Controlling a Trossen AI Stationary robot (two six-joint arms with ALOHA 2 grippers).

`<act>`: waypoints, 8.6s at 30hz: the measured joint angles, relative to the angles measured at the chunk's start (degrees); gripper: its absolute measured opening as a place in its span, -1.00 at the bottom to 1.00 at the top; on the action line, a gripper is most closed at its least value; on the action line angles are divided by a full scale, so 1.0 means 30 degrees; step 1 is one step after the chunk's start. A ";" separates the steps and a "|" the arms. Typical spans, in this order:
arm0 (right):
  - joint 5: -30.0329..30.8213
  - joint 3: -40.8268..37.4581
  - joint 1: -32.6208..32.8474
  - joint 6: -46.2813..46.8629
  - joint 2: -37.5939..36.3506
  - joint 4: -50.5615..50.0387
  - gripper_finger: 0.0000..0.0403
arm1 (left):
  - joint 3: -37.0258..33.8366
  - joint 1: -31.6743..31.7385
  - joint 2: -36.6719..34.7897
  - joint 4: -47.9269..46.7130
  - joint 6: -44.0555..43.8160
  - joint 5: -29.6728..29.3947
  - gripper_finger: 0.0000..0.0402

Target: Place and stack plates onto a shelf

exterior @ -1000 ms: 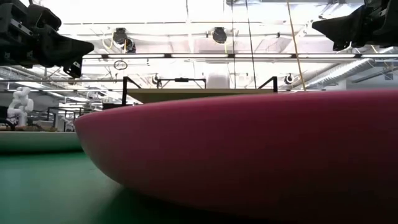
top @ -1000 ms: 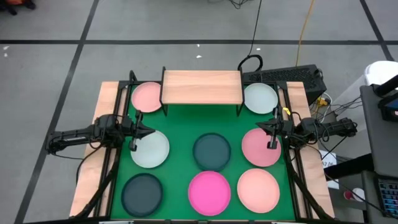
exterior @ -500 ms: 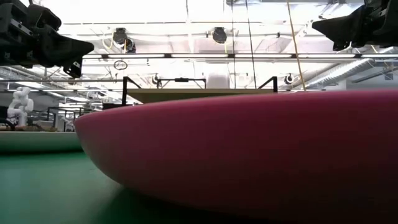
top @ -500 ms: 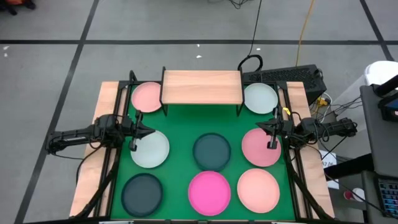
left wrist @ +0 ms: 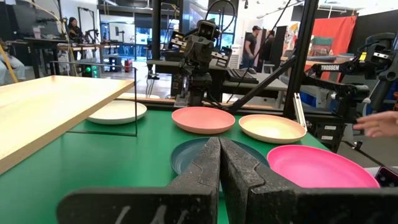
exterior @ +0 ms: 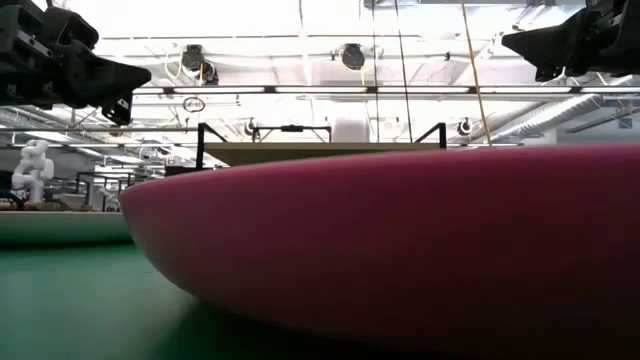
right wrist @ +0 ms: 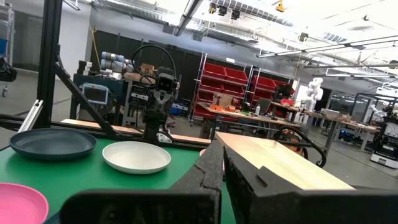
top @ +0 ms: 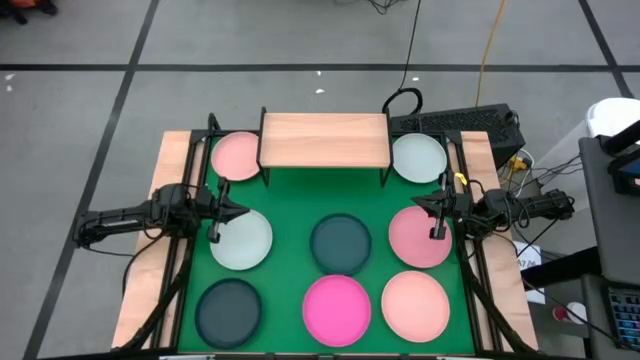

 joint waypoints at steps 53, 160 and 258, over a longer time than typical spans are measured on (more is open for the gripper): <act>-0.0049 0.1058 -0.0047 0.4198 0.6487 0.8693 -1.00 | 0.0002 0.0000 0.0000 0.0000 0.0000 -0.0002 -0.96; -0.2324 0.5388 0.5708 2.0768 2.0185 -0.8767 -0.96 | 0.0000 0.0000 0.0000 0.0007 0.0000 0.0000 -0.96; -0.5559 1.3477 -0.4214 0.3632 1.8290 -0.3233 -0.70 | 0.0003 0.0000 0.0000 0.0000 -0.1343 0.0000 -0.96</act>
